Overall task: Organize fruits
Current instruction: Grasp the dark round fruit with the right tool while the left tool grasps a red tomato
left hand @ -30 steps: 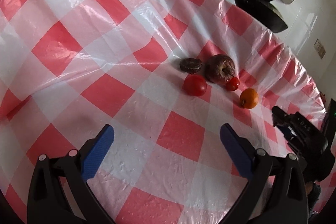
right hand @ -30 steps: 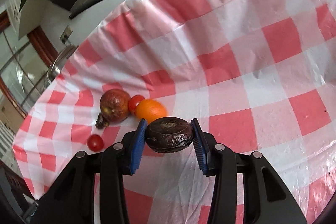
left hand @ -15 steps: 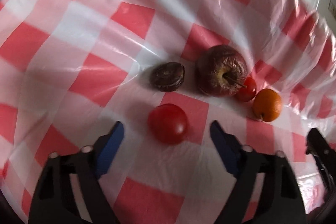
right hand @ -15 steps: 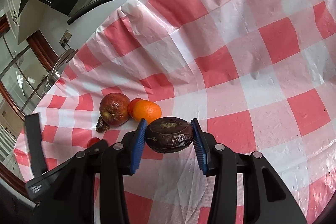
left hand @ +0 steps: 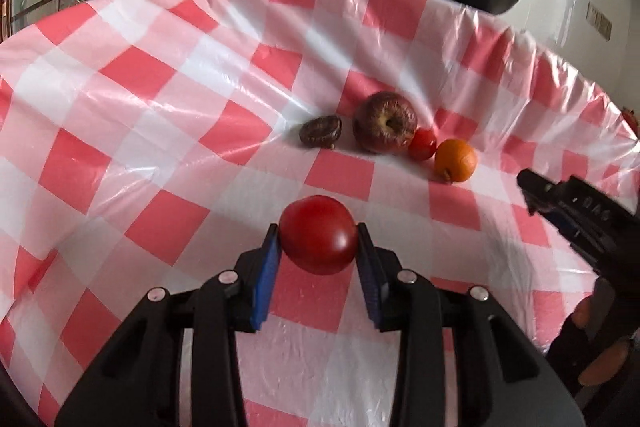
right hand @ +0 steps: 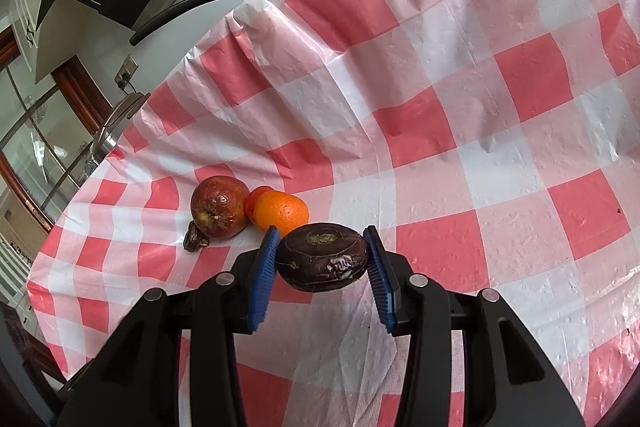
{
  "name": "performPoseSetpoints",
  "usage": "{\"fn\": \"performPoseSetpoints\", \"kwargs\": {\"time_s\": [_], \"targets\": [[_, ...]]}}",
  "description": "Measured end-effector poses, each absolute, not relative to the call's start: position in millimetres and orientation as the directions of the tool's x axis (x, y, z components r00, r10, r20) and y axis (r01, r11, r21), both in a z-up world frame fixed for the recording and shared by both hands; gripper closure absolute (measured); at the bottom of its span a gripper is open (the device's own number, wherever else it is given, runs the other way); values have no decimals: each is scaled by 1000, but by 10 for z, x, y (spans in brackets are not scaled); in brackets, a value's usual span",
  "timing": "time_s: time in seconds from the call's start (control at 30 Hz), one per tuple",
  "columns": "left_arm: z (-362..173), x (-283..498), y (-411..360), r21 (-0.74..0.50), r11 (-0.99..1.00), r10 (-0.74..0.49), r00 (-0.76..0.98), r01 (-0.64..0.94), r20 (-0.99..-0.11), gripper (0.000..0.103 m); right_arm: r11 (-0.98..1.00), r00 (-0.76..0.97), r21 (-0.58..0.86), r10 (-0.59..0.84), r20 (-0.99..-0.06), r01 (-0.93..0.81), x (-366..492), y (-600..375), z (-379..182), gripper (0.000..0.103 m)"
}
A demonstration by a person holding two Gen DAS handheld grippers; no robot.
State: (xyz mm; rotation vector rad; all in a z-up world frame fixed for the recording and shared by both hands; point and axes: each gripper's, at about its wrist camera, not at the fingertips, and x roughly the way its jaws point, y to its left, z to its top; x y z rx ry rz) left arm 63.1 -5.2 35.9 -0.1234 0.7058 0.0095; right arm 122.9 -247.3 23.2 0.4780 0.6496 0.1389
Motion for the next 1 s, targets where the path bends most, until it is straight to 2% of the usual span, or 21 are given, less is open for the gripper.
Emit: {"fn": "performPoseSetpoints", "kwargs": {"time_s": [0.53, 0.8, 1.0], "targets": [[469, 735, -1, -136, 989, -41, 782, -57, -622, 66, 876, 795, 480, 264, -545, 38, 1237, -2510, 226, 60], [506, -45, 121, -111, 988, 11, 763, -108, -647, 66, 890, 756, 456, 296, -584, 4, 1233, -2414, 223, 60], [432, -740, 582, -65, 982, 90, 747, -176, -659, 66, 896, 701, 443, 332, -632, -26, 721, -2035, 250, 60]]}}
